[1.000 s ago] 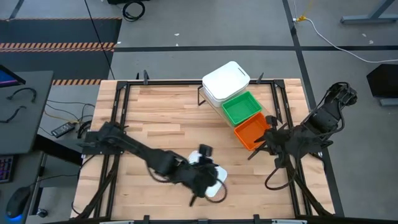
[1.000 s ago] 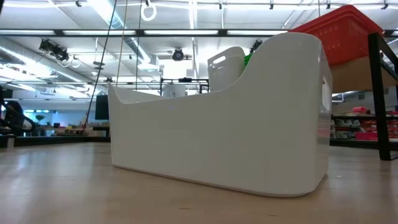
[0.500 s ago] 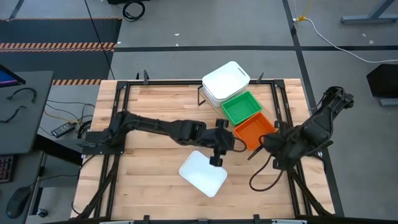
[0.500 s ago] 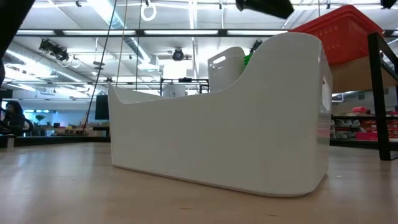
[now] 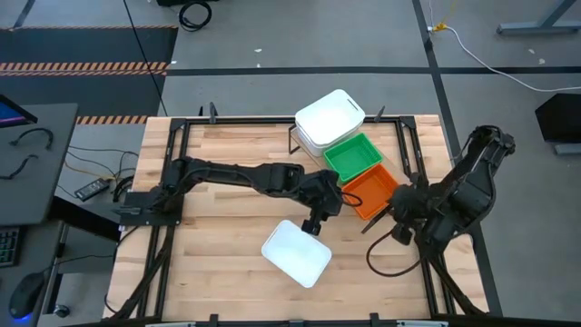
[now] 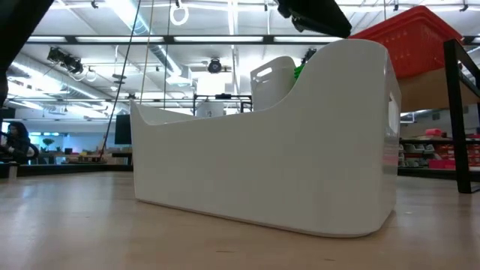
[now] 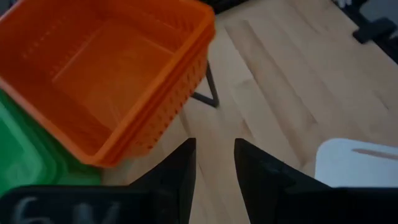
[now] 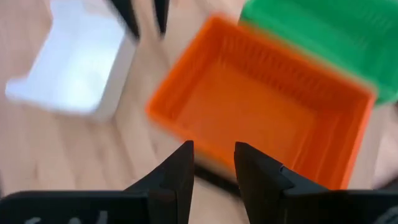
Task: Stack baskets on shelf by color
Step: Adjust the stacked of orange bins
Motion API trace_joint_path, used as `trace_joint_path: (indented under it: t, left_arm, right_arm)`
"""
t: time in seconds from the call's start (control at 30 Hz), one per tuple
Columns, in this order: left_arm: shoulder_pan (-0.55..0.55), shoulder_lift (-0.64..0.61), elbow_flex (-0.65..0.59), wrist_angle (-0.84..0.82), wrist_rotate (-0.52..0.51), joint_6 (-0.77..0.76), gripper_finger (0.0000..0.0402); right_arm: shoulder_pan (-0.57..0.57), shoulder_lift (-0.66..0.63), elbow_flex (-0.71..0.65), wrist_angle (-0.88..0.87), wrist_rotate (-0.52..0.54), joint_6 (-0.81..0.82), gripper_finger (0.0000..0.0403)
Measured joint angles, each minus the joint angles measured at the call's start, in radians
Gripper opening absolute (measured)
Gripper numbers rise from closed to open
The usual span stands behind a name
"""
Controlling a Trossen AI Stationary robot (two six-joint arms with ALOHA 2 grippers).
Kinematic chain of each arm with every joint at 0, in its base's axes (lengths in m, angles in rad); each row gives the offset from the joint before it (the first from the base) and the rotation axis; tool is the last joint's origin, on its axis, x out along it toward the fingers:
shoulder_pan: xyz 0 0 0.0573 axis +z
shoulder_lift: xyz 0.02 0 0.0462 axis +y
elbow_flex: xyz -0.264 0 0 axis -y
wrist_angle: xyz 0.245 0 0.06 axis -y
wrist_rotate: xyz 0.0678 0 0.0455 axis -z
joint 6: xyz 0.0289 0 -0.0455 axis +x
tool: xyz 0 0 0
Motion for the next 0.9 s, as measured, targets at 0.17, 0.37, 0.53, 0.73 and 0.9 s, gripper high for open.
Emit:
trace_joint_path:
  t: [0.17,0.37,0.53,0.73,0.9]
  left_arm:
    - [0.005,0.003,0.000,0.008,0.020,0.012,0.0117]
    - [0.026,0.004,0.000,0.046,0.004,0.028,0.0117]
    - [0.055,0.022,0.000,0.076,0.006,0.047,0.0117]
    - [0.073,0.066,0.000,0.082,0.040,0.046,0.0117]
    - [0.072,0.065,0.000,0.109,0.038,0.061,0.0117]
  right_arm:
    - [0.030,0.032,0.000,-0.002,0.189,0.050,0.0120]
    - [0.021,0.097,-0.005,-0.010,0.321,0.072,0.0120]
    - [-0.020,0.116,-0.005,-0.016,0.312,0.005,0.0120]
    - [-0.050,0.110,-0.005,-0.016,0.309,-0.001,0.0120]
    - [-0.057,0.105,-0.005,-0.016,0.313,-0.028,0.0120]
